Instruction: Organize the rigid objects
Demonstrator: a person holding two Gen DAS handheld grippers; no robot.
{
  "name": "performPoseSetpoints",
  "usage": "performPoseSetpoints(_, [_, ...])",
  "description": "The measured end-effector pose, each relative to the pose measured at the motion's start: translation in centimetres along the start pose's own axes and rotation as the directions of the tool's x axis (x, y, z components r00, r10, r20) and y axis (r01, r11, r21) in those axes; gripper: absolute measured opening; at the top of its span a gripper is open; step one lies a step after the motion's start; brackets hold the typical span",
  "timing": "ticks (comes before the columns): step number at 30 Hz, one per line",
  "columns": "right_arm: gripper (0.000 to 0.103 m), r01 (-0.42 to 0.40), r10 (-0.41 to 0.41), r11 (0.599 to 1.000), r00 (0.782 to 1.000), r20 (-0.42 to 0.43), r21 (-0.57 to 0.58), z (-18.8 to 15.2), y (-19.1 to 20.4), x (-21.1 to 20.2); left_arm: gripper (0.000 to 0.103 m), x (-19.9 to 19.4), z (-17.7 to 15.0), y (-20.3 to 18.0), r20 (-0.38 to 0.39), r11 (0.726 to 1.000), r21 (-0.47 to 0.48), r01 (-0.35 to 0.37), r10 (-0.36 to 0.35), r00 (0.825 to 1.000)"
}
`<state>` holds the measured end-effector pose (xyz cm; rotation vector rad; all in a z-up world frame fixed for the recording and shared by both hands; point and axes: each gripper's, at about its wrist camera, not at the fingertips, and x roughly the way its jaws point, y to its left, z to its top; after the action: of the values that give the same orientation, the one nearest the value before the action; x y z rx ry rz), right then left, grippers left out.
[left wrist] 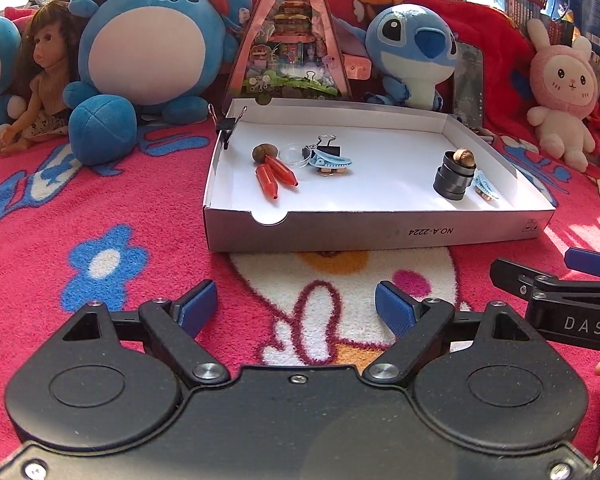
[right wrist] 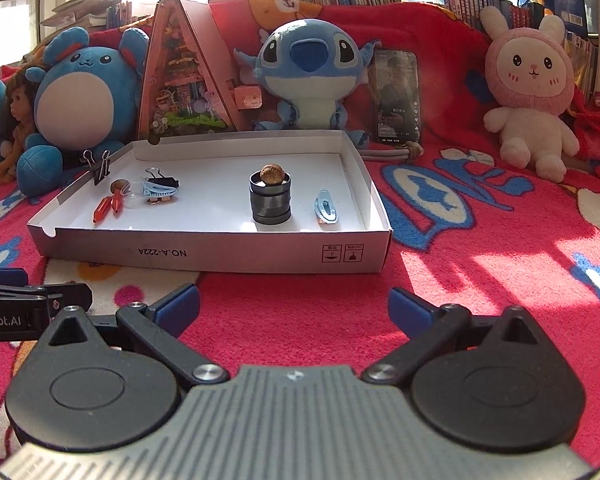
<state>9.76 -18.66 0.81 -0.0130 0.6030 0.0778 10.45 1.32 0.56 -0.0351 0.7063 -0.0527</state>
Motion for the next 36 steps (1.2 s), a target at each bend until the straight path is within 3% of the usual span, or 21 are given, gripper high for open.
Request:
performPoseSetpoints(9, [0.103, 0.018, -0.018, 1.000, 0.997, -0.074, -0.009, -0.2, 0.3, 1.3, 0.091, 0.6, -0.4, -0.4, 0.040, 0.999, 0.015, -0.040, 0.040, 0.998])
performPoseSetpoints(20, [0.103, 0.031, -0.034, 0.999, 0.996, -0.088, -0.030, -0.3, 0.6, 1.6, 0.102, 1.1, -0.5, -0.3, 0.030, 0.998, 0.012, -0.058, 0.058, 0.998])
performPoseSetpoints(36, [0.103, 0.028, -0.030, 0.999, 0.996, -0.090, -0.025, -0.4, 0.6, 1.7, 0.103, 1.1, -0.5, -0.3, 0.029, 0.998, 0.012, -0.058, 0.058, 0.998])
